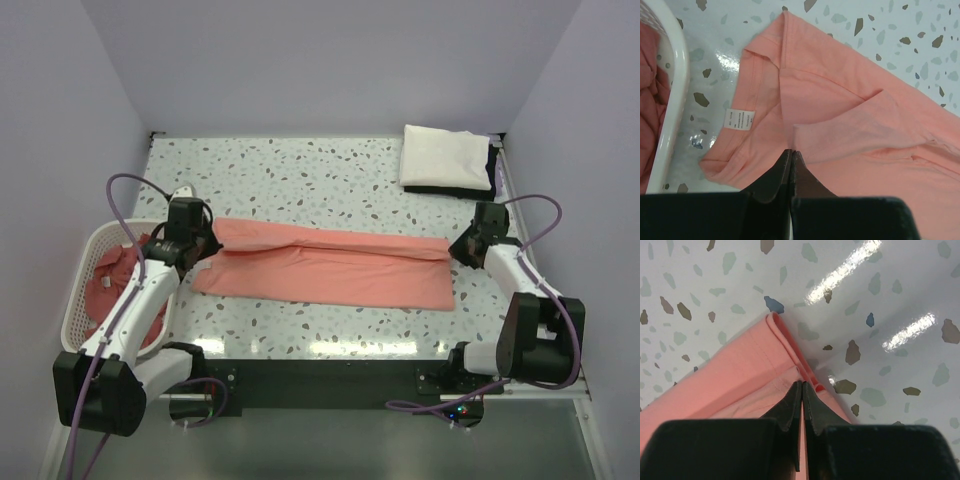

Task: Fold and stack the t-shirts
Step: Fold the tshirt

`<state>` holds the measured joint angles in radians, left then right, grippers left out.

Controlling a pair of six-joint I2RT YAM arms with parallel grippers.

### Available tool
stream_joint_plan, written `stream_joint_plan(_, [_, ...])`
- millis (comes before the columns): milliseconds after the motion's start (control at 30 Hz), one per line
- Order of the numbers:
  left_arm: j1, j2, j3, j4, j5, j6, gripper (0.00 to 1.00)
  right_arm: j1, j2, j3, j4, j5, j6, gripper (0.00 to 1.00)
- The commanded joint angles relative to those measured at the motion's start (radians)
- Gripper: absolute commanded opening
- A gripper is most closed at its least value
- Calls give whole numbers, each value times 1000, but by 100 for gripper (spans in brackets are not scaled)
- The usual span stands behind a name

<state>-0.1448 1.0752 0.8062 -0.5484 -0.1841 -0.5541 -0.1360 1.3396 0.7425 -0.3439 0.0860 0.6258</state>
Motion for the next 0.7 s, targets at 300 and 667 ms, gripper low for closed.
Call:
stream_joint_plan(300, [8, -24, -24, -4, 15, -6, 0, -10, -98, -49, 11, -15, -6, 25])
stream_joint_plan(667, [8, -26, -42, -4, 37, -10, 0, -8, -223, -35, -10, -58, -29, 31])
